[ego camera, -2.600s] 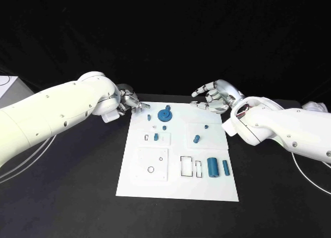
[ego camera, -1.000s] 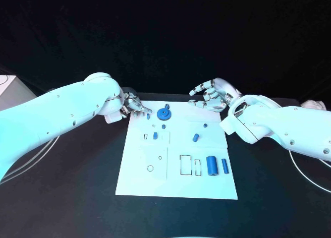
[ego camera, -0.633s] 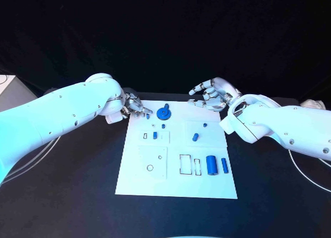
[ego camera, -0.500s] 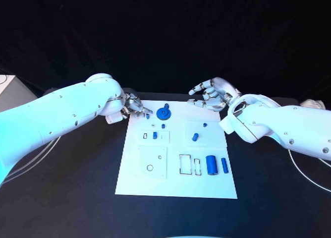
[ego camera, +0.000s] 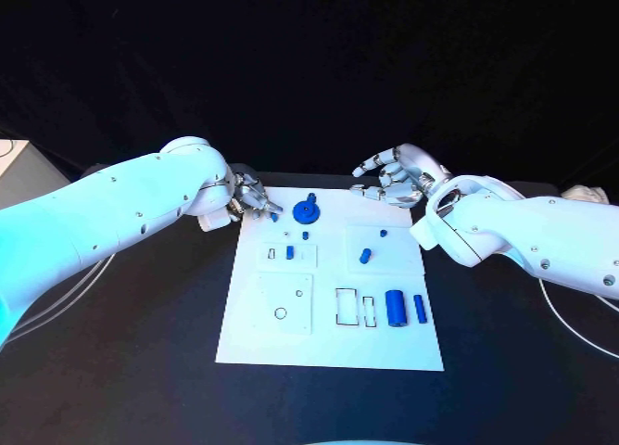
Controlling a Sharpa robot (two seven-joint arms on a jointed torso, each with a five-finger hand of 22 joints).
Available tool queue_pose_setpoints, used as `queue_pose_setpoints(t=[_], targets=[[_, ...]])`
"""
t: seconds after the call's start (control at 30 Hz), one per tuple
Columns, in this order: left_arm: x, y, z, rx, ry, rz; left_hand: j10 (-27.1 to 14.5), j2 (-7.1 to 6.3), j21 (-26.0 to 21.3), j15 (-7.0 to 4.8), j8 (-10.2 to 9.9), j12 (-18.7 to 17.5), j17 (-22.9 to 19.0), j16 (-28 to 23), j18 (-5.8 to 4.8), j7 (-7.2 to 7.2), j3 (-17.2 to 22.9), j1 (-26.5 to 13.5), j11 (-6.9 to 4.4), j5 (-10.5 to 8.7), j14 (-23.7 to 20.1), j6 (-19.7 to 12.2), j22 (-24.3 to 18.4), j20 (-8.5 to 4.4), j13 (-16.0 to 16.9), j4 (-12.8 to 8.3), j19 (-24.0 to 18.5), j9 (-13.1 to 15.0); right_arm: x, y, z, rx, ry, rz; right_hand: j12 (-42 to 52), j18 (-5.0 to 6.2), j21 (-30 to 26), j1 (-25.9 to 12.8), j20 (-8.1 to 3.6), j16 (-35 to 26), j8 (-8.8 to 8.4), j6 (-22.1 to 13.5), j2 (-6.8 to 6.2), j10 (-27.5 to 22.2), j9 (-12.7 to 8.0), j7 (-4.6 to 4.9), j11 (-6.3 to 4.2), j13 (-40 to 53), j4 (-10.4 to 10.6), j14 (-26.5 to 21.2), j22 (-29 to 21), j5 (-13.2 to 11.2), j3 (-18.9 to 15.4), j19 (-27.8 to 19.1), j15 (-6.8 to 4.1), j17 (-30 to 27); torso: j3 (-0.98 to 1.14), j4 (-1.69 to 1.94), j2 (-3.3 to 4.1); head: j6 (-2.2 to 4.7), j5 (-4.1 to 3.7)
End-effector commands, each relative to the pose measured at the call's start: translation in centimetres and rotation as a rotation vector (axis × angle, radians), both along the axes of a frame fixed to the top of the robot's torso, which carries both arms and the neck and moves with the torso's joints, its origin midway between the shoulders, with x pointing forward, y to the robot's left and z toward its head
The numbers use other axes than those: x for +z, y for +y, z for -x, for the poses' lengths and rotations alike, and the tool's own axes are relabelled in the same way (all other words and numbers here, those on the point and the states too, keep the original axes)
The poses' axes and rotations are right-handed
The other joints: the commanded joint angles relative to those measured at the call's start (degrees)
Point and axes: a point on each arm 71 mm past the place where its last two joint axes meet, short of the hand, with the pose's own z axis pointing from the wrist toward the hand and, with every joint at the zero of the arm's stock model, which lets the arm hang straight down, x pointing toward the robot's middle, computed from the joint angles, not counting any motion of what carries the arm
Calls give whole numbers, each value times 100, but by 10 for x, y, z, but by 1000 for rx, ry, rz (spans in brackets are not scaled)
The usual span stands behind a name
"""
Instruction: Assemble the parts on the task board
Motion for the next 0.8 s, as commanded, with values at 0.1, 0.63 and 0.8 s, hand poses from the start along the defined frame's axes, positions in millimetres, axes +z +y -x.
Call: queue_pose_setpoints(t=[0.1, 0.63, 0.8], targets=[[-1, -3, 1, -15, 16, 47, -4, -13, 29, -63, 168, -17, 968, 32, 52, -53, 502, 358, -70, 0, 359, -42, 11, -47, -54, -179, -9, 145, 0, 1, 0, 16, 3, 3, -24, 71, -17, -47, 40, -38, -7, -35, -3, -34, -6, 12, -14, 390, -6, 469, 442, 22, 40, 70, 33, 1100, 3, 3, 3, -2, -9], [0, 0, 6, -15, 33, 94, 49, -308, 76, -48, 570, -58, 973, 44, 45, -5, 2187, 189, -46, 41, 360, -269, 82, -34, -139, -930, -9, 624, 0, 0, 0, 15, 7, 5, -23, 72, -23, -52, 39, -38, -5, -33, 4, -33, -6, 11, -14, 390, -4, 469, 438, 29, 48, 69, 32, 1101, 5, 6, -4, -1, -1], [1, 5, 11, 1, 36, 117, 243, -500, 160, -76, 666, 82, 1059, 93, 24, -29, 2635, -110, -75, 397, 408, -150, 214, -56, 38, -1193, 70, 733, 0, -1, 0, 11, 7, 6, -23, 72, -23, -52, 39, -38, -5, -33, 4, -33, -6, 11, -14, 390, -4, 469, 438, 29, 48, 69, 32, 1101, 10, 20, -17, -3, 6]])
